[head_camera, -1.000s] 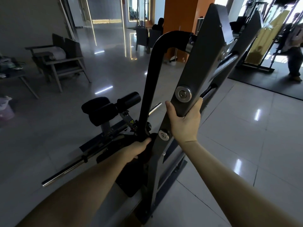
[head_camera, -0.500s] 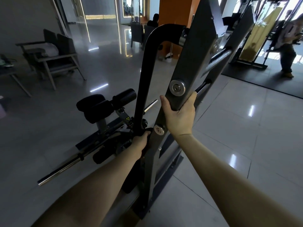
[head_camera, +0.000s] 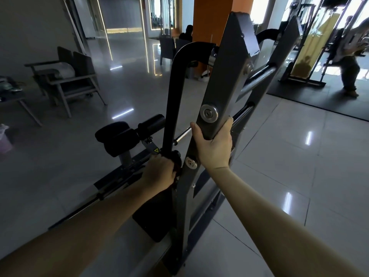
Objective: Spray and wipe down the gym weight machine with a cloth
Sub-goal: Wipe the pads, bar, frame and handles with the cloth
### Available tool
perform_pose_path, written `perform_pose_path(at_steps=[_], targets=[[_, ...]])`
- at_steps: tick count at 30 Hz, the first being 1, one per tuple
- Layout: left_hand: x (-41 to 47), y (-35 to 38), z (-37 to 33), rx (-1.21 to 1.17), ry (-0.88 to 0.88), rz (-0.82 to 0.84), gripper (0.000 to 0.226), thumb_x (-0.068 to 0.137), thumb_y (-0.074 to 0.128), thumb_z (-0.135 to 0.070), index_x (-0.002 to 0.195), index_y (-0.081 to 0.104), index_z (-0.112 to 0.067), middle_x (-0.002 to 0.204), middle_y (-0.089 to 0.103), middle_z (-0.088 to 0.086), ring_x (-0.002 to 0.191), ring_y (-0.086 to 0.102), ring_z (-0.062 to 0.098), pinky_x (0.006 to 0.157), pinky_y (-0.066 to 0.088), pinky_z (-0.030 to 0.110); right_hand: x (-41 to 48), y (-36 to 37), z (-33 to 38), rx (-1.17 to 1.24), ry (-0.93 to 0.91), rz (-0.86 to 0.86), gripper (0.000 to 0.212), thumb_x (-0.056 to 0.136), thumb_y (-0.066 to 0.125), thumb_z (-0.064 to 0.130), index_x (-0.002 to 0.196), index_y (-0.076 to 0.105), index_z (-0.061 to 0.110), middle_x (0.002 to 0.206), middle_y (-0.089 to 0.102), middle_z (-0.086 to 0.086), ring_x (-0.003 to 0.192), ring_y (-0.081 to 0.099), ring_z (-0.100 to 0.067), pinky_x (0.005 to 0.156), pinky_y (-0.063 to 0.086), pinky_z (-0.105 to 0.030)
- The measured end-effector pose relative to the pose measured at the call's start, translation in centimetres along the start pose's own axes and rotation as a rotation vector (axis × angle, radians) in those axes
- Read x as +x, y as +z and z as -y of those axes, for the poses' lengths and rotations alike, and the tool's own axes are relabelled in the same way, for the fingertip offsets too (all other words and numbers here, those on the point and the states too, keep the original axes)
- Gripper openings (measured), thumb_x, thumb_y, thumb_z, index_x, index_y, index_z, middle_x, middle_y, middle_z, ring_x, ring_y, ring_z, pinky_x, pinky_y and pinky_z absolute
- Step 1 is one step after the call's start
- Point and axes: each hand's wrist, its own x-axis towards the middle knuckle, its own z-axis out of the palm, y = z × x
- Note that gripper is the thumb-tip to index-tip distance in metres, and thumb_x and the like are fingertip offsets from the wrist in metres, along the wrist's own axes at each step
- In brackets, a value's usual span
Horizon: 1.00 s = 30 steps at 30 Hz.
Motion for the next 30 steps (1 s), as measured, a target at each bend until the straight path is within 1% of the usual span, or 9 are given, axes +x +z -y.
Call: perform_pose_path(at_steps=[3, 6, 8, 11, 15, 20, 23, 26, 30], targets=[[0.2, -0.9, -1.3, 0.301, 0.160, -0.025, 0.019, 0.095, 0.064, -0.025, 0.108, 0.065, -0.012, 0.104, 0.066, 0.008, 0.103, 0.061, 0.026, 0.096, 0.043, 0.042, 0.0, 0.0, 0.1, -0.007, 0.003, 0.000, 0.058, 0.079, 0.078, 0.053, 0.107, 0.037, 0.024, 0.093, 0.053, 0.023, 0.084, 0.057, 0.005, 0.074, 0.049, -0.024], [0.8, -0.4, -0.2, 0.239, 0.387, -0.121, 0.025, 0.076, 0.083, -0.013, 0.097, 0.071, -0.007, 0.093, 0.069, 0.010, 0.091, 0.068, 0.027, 0.090, 0.053, 0.041, 0.0, 0.0, 0.1, -0.011, 0.004, -0.007, 0.057, 0.078, 0.079, 0.052, 0.105, 0.037, 0.024, 0.092, 0.053, 0.023, 0.083, 0.056, 0.007, 0.073, 0.050, -0.025], [1.6, 0.7, 1.3, 0.068, 0.487, -0.157, 0.032, 0.069, 0.085, -0.007, 0.098, 0.072, -0.003, 0.098, 0.070, 0.014, 0.095, 0.070, 0.031, 0.088, 0.056, 0.041, 0.1, 0.1, 0.0, -0.016, 0.001, -0.017, 0.058, 0.078, 0.079, 0.053, 0.104, 0.037, 0.024, 0.091, 0.054, 0.022, 0.083, 0.056, 0.007, 0.072, 0.050, -0.025], [2.8, 2.4, 2.2, 0.031, 0.428, 0.079, 0.037, 0.089, 0.067, -0.019, 0.124, 0.064, -0.007, 0.127, 0.062, 0.013, 0.125, 0.054, 0.030, 0.106, 0.046, 0.039, 0.2, 0.2, 0.0, -0.021, -0.015, -0.028, 0.058, 0.077, 0.078, 0.054, 0.104, 0.036, 0.024, 0.091, 0.054, 0.022, 0.083, 0.058, 0.004, 0.072, 0.053, -0.028], [3.8, 3.3, 1.5, 0.172, 0.354, 0.265, 0.042, 0.098, 0.047, -0.037, 0.127, 0.061, -0.010, 0.130, 0.059, 0.010, 0.127, 0.047, 0.027, 0.113, 0.032, 0.038, 0.2, 0.1, 0.0, -0.017, -0.022, -0.023, 0.060, 0.075, 0.075, 0.060, 0.105, 0.038, 0.023, 0.093, 0.057, 0.019, 0.084, 0.061, -0.004, 0.074, 0.057, -0.033], [0.0, 4.1, 1.7, -0.124, 0.348, -0.041, 0.052, 0.087, 0.072, -0.014, 0.137, 0.057, -0.007, 0.139, 0.058, 0.010, 0.139, 0.045, 0.029, 0.121, 0.030, 0.037, 0.1, -0.1, 0.0, -0.002, -0.017, -0.003, 0.062, 0.077, 0.077, 0.056, 0.110, 0.040, 0.019, 0.098, 0.062, 0.012, 0.090, 0.064, -0.008, 0.078, 0.056, -0.031], [-2.6, 5.1, 2.4, -0.227, 0.287, -0.062, 0.053, 0.084, 0.074, -0.013, 0.134, 0.055, -0.016, 0.133, 0.059, 0.006, 0.129, 0.053, 0.027, 0.108, 0.048, 0.040, 0.0, -0.1, 0.1, 0.010, -0.003, 0.006, 0.061, 0.078, 0.077, 0.056, 0.109, 0.040, 0.019, 0.100, 0.063, 0.010, 0.091, 0.064, -0.006, 0.076, 0.054, -0.025], [-4.3, 4.9, 3.1, -0.315, 0.191, -0.035, 0.040, 0.092, 0.068, -0.027, 0.130, 0.057, -0.016, 0.130, 0.060, 0.004, 0.125, 0.057, 0.021, 0.102, 0.051, 0.035, -0.2, 0.0, 0.0, 0.030, 0.015, 0.011, 0.059, 0.079, 0.077, 0.054, 0.108, 0.039, 0.019, 0.100, 0.063, 0.010, 0.090, 0.062, -0.001, 0.073, 0.049, -0.018], [-3.5, 2.4, 2.8, -0.285, 0.024, -0.106, 0.037, 0.093, 0.066, -0.049, 0.102, 0.072, -0.014, 0.091, 0.072, 0.002, 0.085, 0.070, 0.015, 0.075, 0.054, 0.027, -0.2, 0.3, -0.3, 0.037, 0.009, 0.013, 0.062, 0.079, 0.076, 0.056, 0.110, 0.039, 0.017, 0.100, 0.061, 0.012, 0.091, 0.061, -0.001, 0.073, 0.047, -0.016]])
